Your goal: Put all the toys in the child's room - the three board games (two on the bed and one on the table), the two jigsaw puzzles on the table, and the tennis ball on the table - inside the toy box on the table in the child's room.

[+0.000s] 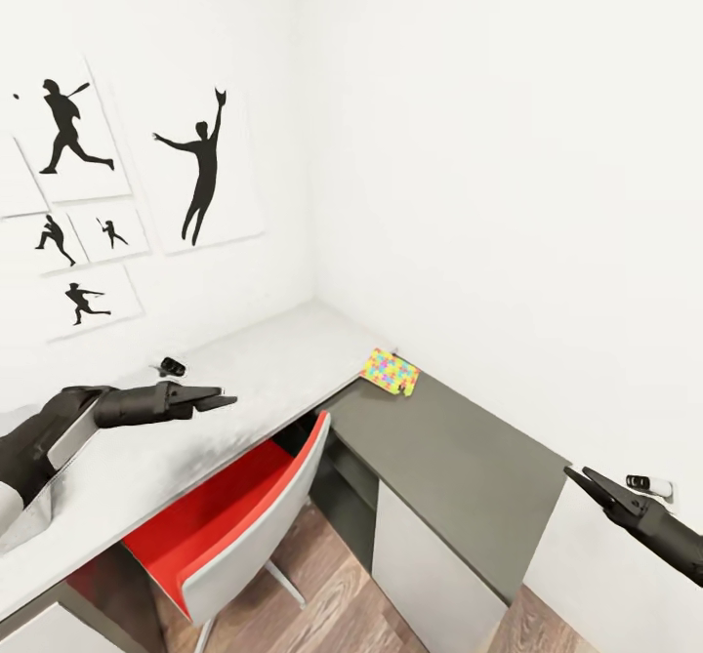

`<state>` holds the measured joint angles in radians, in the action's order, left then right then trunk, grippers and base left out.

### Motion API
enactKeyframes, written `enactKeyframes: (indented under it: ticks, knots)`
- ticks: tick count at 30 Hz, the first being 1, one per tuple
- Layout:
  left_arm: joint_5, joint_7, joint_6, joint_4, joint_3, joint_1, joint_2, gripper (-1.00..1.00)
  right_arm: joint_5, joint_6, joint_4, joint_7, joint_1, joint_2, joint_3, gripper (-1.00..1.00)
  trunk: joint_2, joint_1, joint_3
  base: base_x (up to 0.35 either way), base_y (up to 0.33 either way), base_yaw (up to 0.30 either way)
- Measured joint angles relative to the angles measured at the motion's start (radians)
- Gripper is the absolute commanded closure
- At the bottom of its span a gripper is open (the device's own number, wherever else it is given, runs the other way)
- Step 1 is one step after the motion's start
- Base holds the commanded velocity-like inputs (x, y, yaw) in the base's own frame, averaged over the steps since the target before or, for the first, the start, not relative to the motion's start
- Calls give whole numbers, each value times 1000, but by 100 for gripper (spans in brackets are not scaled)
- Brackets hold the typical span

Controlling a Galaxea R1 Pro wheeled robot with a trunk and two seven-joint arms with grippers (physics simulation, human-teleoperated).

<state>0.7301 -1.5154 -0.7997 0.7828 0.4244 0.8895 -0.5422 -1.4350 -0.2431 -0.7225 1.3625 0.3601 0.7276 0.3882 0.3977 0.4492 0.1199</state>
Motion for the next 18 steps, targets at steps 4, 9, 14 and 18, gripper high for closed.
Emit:
enactKeyframes:
  ticks: [4,9,14,18]
  knots:
    - [-6,2,1,-3,-46,-7,-21,-100,15,5,-4,-35,0,0,0,-100,0,0,-3,0,0,15]
    - [-11,2,1,-4,-62,-14,-28,-100,26,16,-8,-62,0,-1,0,-100,0,0,-6,0,0,5]
    - [-12,6,2,-5,-68,-19,-31,-100,30,26,-9,-75,0,-2,2,-100,0,0,-9,0,0,1]
    - [-13,7,7,-5,-70,-21,-31,-100,32,28,-9,-78,0,-2,2,-100,0,0,-9,0,0,0]
